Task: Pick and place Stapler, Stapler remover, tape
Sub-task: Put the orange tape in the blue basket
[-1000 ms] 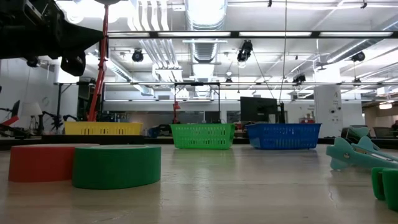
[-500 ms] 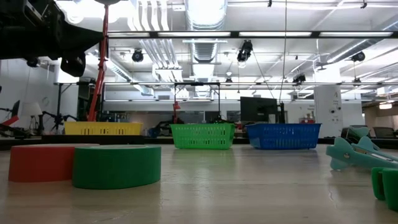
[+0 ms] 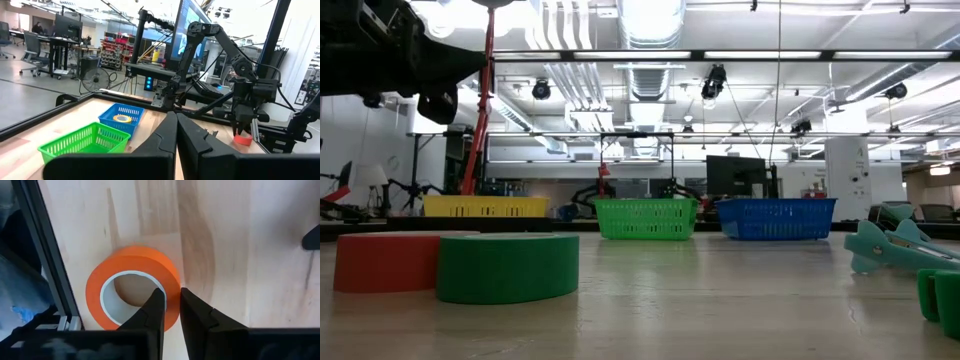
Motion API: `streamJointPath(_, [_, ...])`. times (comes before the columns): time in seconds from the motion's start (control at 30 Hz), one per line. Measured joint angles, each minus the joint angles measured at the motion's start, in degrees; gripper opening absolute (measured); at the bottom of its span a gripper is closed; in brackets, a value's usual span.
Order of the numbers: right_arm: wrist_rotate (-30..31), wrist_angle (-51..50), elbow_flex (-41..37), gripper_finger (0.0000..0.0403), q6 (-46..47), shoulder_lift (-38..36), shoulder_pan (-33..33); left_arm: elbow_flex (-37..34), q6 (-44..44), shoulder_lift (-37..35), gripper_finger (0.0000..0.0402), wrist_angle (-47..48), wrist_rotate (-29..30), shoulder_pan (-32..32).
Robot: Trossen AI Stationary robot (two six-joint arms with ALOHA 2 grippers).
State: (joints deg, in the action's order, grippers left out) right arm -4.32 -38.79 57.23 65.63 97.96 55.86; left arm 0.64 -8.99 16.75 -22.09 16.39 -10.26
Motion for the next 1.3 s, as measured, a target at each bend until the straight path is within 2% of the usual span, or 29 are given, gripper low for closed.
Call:
streamJointPath(0.27, [1.1,-2.5,0.0,0.0039,-3.2,-2.8,-2.8,0.0,0.0,0.0,0.0010,-0.1,0.0,0.0])
streamJointPath(0.63, [12.4,-10.9,0.0,0.0039,-9.4,-12.9,-10.5,0.0,0.0,0.0,0.0010,0.2,0.0,0.0])
streamJointPath(1.03, [26.8,-13.0,0.0,0.0038,-22.2,-25.0,-26.8,0.0,0.0,0.0,0.0010,0.3,0.0,0.0])
streamJointPath(1.3, [28.5,-13.1,0.0,0.0038,-31.3,-28.7,-41.2,0.0,0.0,0.0,0.0010,0.3,0.0,0.0])
